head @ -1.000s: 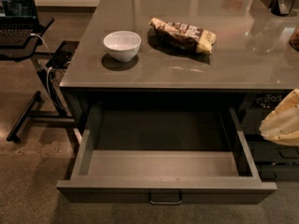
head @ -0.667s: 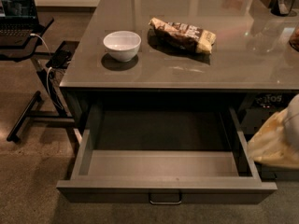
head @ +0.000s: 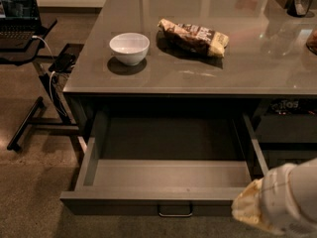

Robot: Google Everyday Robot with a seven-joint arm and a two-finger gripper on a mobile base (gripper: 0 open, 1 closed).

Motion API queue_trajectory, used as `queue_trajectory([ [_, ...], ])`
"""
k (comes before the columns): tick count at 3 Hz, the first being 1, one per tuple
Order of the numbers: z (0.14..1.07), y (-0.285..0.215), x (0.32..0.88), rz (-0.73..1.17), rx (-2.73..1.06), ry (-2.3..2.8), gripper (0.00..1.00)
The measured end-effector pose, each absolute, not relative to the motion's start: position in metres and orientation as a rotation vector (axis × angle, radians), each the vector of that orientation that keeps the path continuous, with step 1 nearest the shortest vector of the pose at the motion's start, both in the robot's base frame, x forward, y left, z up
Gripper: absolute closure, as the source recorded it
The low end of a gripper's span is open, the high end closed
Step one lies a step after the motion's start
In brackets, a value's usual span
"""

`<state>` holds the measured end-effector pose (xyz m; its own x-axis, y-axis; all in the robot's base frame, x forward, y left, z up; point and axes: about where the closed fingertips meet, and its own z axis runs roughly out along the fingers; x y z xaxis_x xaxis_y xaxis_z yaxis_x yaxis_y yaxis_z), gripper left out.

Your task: Close top drawer

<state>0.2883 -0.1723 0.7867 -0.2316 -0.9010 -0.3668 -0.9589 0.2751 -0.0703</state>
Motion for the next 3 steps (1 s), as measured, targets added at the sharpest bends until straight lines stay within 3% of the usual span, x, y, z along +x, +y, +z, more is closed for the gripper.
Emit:
queue_trajectory([
  [1, 0.738, -0.168, 0.287, 0.222, -1.645, 2.213, 1.00],
  [3, 0.737, -0.171, 0.299, 0.169, -1.613, 2.200, 1.00],
])
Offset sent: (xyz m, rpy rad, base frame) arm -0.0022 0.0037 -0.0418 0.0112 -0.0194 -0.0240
